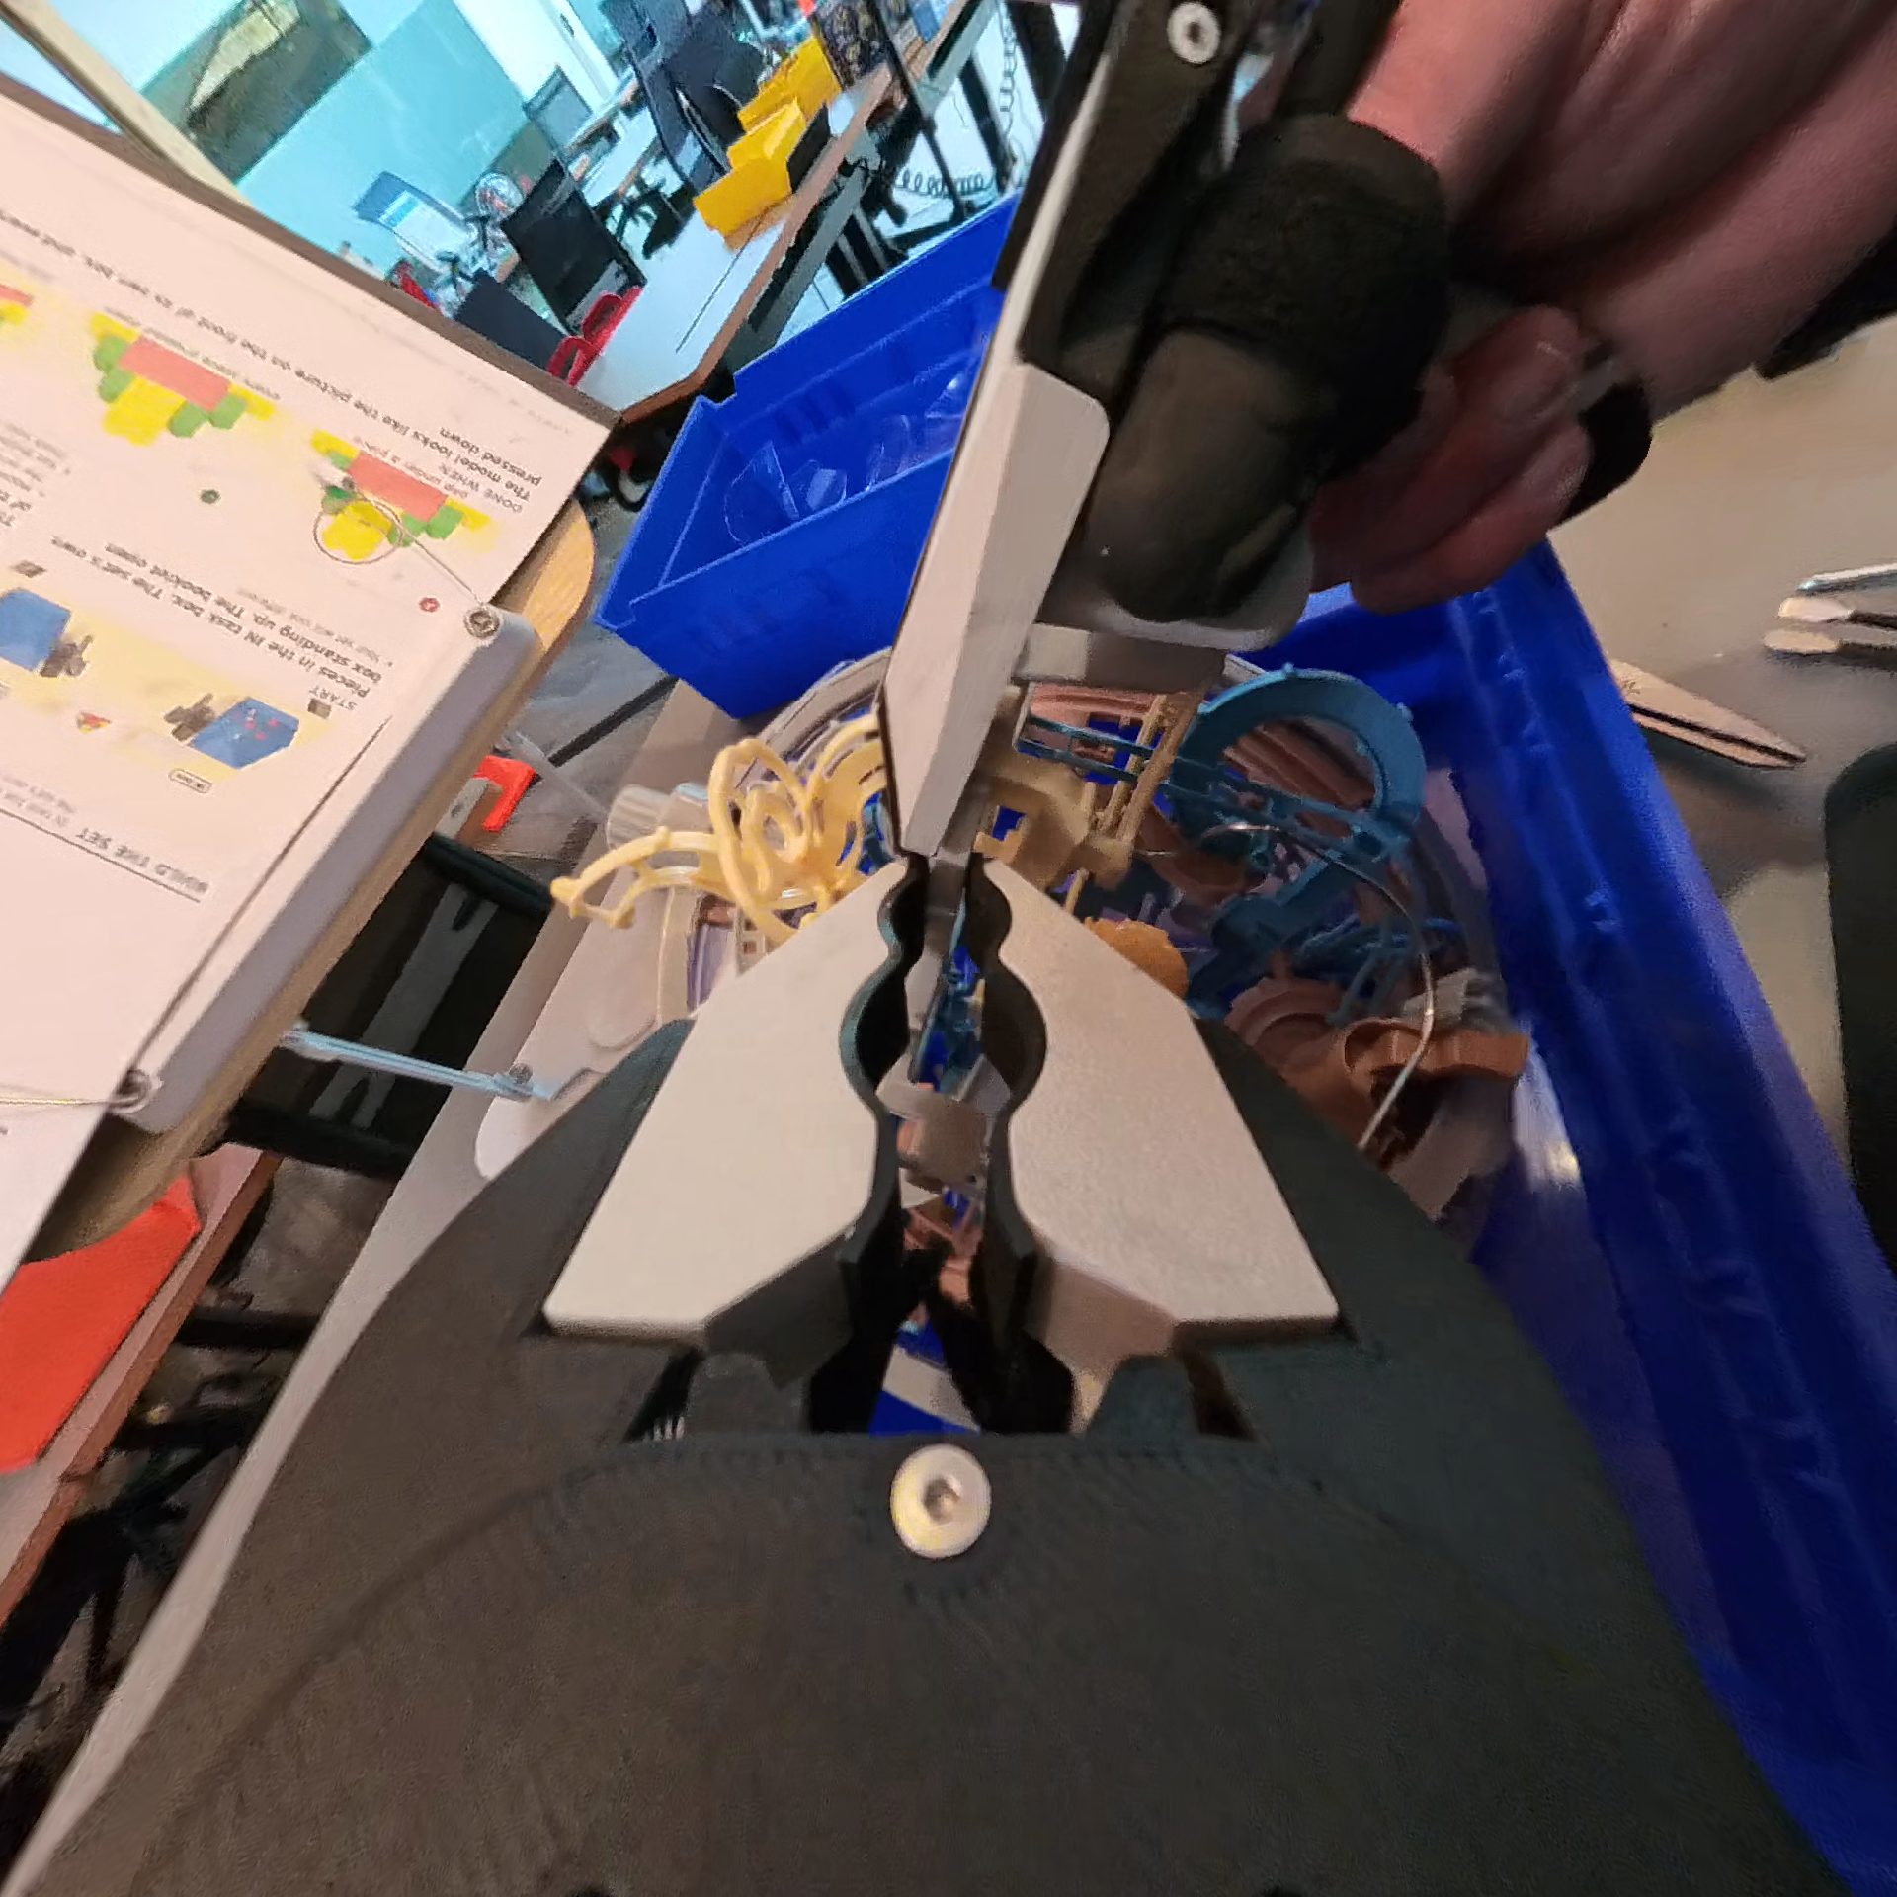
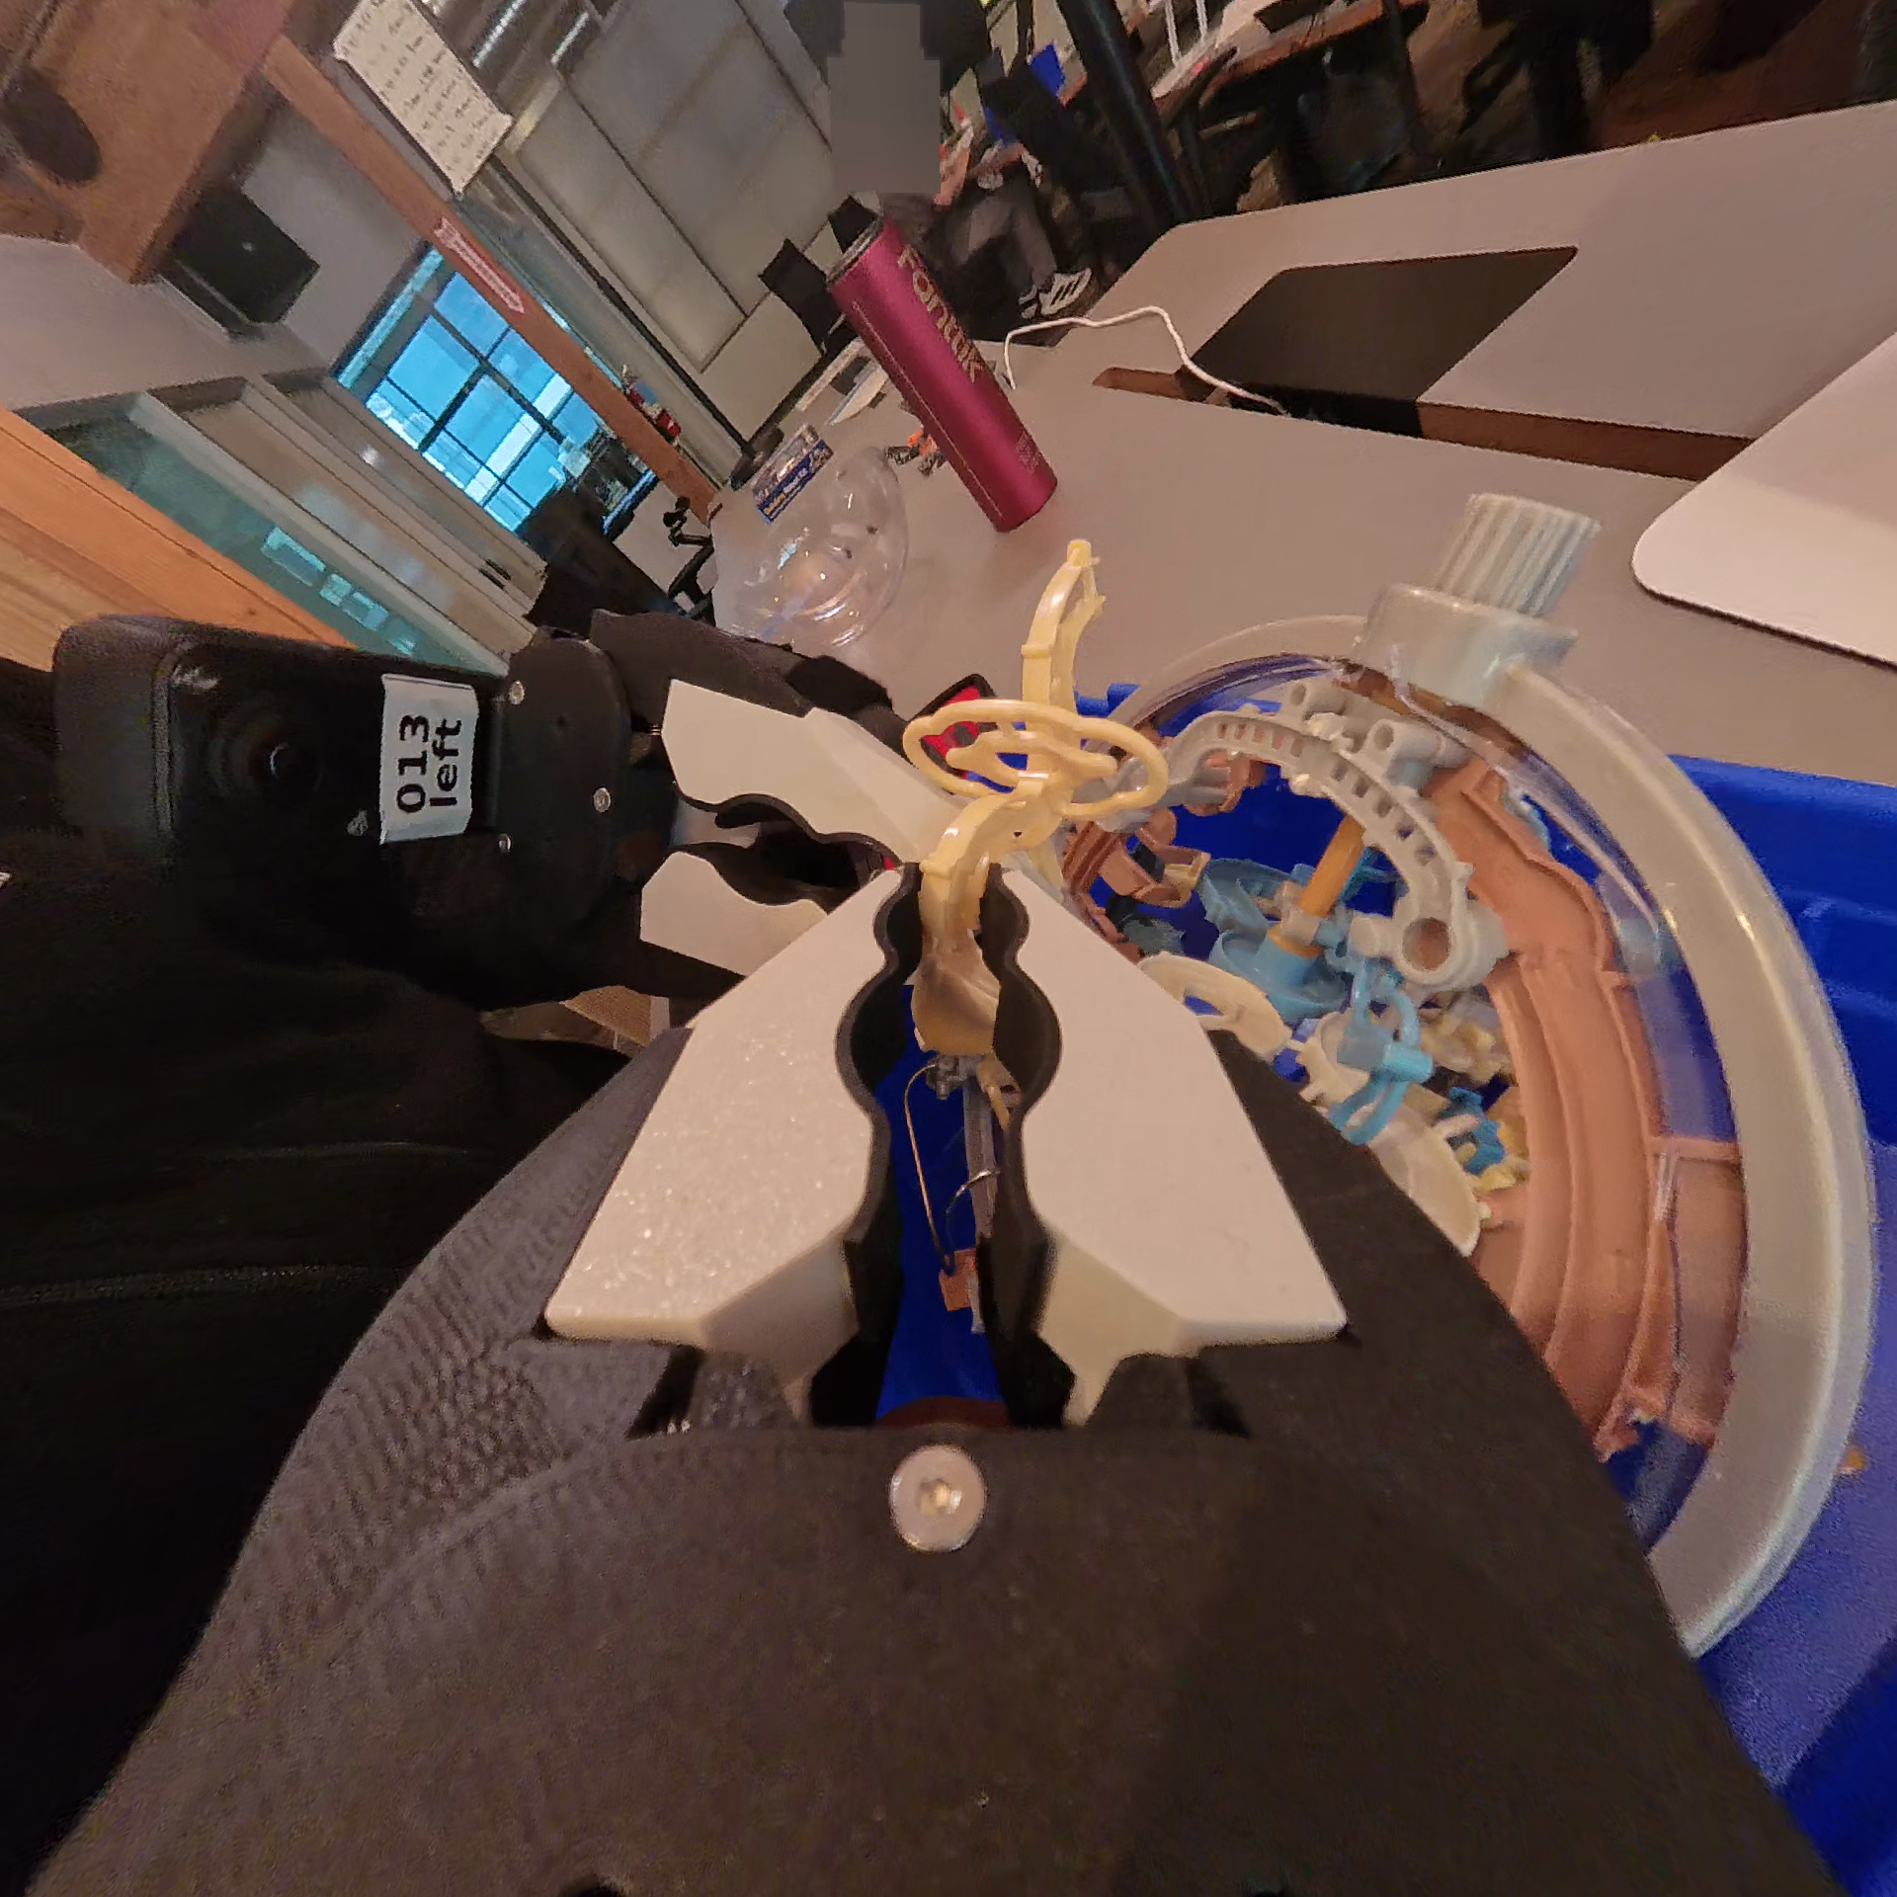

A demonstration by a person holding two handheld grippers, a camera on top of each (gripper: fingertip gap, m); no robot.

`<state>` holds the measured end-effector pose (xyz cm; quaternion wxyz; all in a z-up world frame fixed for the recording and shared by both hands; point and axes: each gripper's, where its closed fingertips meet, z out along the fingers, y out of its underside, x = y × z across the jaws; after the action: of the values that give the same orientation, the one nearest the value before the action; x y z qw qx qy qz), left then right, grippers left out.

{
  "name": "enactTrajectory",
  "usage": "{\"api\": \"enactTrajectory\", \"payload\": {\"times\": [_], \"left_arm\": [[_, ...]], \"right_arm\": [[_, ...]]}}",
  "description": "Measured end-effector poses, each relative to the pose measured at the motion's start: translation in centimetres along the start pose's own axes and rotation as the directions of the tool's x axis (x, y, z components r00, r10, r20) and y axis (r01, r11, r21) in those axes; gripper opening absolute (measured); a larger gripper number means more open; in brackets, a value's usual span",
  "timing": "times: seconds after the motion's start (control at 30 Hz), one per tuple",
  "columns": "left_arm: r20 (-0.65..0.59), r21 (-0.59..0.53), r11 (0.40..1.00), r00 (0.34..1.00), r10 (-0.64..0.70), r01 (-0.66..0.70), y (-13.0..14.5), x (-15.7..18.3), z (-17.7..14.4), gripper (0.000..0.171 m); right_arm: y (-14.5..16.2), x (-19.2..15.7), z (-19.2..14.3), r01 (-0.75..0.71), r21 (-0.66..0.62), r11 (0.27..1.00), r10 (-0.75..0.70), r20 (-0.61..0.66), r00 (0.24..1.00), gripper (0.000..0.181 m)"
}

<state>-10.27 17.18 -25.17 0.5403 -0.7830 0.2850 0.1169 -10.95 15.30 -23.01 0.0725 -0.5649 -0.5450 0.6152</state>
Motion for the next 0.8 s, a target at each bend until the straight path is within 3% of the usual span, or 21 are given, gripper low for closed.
{"api": "enactTrajectory", "payload": {"times": [0.23,0.47,0.8], "left_arm": [[-0.058,0.074,0.988,0.989,-0.134,0.138,-0.4,-0.1,-0.1,0.006],[-0.161,0.125,0.949,0.95,-0.267,0.288,-1.4,-0.7,-1.0,0.008],[-0.359,0.135,0.851,0.826,-0.435,0.508,-2.6,-0.7,-1.6,0.012]], "right_arm": [[-0.5,-0.9,-0.1,0.07,0.091,0.993,-0.073,0.032,0.997,0.008],[-1.2,-2.2,0.0,0.281,0.121,0.952,-0.278,-0.039,0.96,0.008],[-1.5,-3.3,0.0,0.52,0.044,0.853,-0.511,-0.128,0.85,0.008]]}}
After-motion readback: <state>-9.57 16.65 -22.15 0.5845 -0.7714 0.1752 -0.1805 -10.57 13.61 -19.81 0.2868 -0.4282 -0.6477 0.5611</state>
